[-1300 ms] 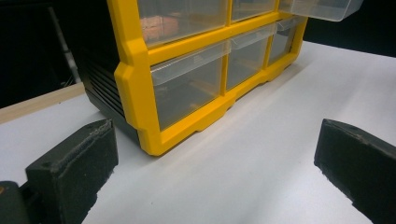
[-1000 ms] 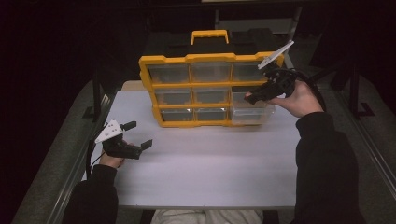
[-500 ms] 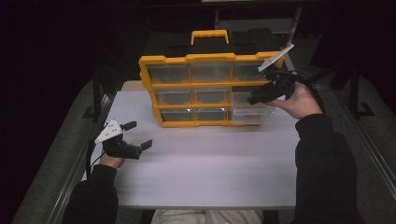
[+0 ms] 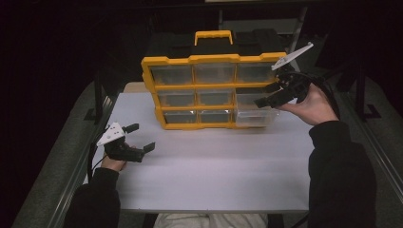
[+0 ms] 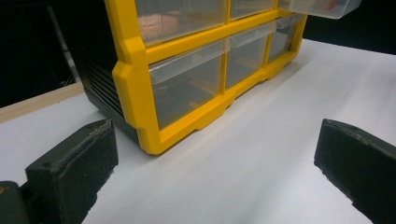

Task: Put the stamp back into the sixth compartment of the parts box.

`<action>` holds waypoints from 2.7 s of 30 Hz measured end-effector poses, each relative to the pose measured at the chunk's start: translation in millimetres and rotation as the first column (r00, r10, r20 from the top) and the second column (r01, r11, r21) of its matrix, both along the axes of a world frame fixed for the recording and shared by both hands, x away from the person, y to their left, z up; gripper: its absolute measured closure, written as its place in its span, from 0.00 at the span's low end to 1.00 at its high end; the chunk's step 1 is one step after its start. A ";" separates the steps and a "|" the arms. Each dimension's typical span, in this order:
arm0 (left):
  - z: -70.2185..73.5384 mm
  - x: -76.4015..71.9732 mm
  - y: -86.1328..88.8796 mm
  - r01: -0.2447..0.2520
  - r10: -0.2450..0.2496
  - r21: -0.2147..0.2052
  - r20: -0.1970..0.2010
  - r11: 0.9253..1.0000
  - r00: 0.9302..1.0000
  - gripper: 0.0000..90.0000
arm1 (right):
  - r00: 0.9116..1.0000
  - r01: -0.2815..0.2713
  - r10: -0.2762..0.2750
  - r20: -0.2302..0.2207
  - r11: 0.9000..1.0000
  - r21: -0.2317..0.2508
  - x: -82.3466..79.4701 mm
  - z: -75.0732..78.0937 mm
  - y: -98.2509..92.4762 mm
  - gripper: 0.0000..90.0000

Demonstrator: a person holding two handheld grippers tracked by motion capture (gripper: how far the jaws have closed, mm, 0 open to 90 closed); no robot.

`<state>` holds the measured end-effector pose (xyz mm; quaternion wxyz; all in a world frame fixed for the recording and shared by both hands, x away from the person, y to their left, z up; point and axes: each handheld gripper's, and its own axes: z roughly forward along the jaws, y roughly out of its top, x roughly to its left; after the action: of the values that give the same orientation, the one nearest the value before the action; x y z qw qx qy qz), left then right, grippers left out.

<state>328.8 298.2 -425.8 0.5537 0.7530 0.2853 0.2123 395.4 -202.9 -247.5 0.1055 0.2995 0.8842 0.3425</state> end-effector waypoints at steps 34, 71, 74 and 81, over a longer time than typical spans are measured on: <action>-0.2 -0.2 -0.2 -0.002 0.002 0.003 -0.003 1.000 1.000 0.00 | 0.994 0.104 -0.109 0.029 0.985 0.139 -48.6 -31.7 -46.0 0.00; -0.1 -0.8 -0.3 -0.004 0.004 0.002 -0.003 1.000 1.000 0.00 | 0.989 0.147 -0.140 -0.048 0.964 0.222 -76.0 -110.4 -71.1 0.00; -0.1 -0.9 -0.1 -0.005 0.005 0.000 -0.004 1.000 1.000 0.00 | 0.988 0.155 -0.146 -0.059 0.961 0.227 -78.1 -117.9 -74.0 0.00; -0.1 -0.9 -0.2 -0.004 0.004 0.003 -0.004 1.000 1.000 0.00 | 0.985 0.171 -0.162 -0.060 0.955 0.240 -85.2 -130.6 -81.3 0.00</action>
<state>327.9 298.0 -425.8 0.5514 0.7537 0.2875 0.2126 310.2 -284.2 -378.1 0.0786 0.3904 0.8088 0.4328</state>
